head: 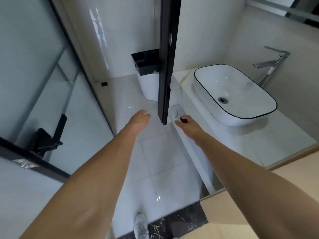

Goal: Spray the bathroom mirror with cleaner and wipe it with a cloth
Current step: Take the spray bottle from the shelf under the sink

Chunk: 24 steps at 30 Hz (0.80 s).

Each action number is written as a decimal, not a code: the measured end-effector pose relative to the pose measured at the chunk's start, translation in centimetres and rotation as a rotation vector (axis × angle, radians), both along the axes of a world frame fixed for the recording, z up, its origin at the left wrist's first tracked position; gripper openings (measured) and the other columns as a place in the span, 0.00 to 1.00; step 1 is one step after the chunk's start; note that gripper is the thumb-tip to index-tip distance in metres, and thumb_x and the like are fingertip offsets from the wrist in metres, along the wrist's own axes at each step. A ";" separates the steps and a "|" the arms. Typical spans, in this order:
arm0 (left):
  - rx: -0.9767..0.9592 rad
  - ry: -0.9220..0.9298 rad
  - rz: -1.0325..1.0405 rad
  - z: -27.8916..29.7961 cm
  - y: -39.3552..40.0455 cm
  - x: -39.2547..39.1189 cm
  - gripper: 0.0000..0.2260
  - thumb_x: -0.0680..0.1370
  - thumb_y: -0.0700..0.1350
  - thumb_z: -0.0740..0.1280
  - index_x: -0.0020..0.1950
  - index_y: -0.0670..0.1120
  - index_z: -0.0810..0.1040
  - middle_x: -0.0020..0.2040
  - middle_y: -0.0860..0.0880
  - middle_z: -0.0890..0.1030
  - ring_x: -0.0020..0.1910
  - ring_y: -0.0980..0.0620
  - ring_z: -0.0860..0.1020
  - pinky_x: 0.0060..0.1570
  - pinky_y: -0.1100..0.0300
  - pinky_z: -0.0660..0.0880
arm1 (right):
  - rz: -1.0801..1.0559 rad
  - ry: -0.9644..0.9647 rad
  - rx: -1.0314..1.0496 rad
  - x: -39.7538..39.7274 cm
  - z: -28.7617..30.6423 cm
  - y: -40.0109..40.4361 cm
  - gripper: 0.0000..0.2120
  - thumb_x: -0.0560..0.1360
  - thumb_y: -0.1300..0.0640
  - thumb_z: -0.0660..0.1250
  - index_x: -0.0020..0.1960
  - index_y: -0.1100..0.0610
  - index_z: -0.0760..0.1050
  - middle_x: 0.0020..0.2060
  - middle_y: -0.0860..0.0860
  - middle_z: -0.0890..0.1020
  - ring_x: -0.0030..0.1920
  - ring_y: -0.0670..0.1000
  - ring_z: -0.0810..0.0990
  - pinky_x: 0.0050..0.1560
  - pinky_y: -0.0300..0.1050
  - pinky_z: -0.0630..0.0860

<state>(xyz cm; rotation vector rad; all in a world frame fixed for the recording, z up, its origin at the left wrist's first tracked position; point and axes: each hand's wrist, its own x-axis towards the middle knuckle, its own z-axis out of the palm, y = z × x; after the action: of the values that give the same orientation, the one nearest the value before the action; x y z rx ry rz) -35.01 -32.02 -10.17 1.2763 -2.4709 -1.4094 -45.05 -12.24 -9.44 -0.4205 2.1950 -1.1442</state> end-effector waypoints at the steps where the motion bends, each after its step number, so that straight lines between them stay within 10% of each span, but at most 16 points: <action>1: -0.001 -0.005 -0.004 -0.1 -0.8 -0.6 0.23 0.84 0.49 0.58 0.79 0.47 0.63 0.77 0.45 0.66 0.74 0.45 0.67 0.67 0.60 0.63 | -0.013 0.005 -0.004 -0.5 0.0 -0.7 0.29 0.78 0.44 0.66 0.75 0.51 0.63 0.68 0.55 0.73 0.58 0.50 0.72 0.59 0.43 0.68; 24: -0.022 -0.009 -0.094 -10.5 -11.3 -12.2 0.22 0.84 0.53 0.54 0.78 0.50 0.64 0.76 0.44 0.68 0.72 0.44 0.68 0.66 0.57 0.64 | -0.021 0.121 0.012 -9.5 -11.1 -12.2 0.32 0.77 0.36 0.62 0.77 0.45 0.58 0.72 0.56 0.70 0.70 0.58 0.71 0.63 0.49 0.70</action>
<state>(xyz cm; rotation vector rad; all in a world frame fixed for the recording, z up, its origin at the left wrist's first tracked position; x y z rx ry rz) -47.24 -43.28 -20.64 1.1801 -2.5768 -1.3946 -54.57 -24.45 -20.52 -0.4740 2.3136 -1.1430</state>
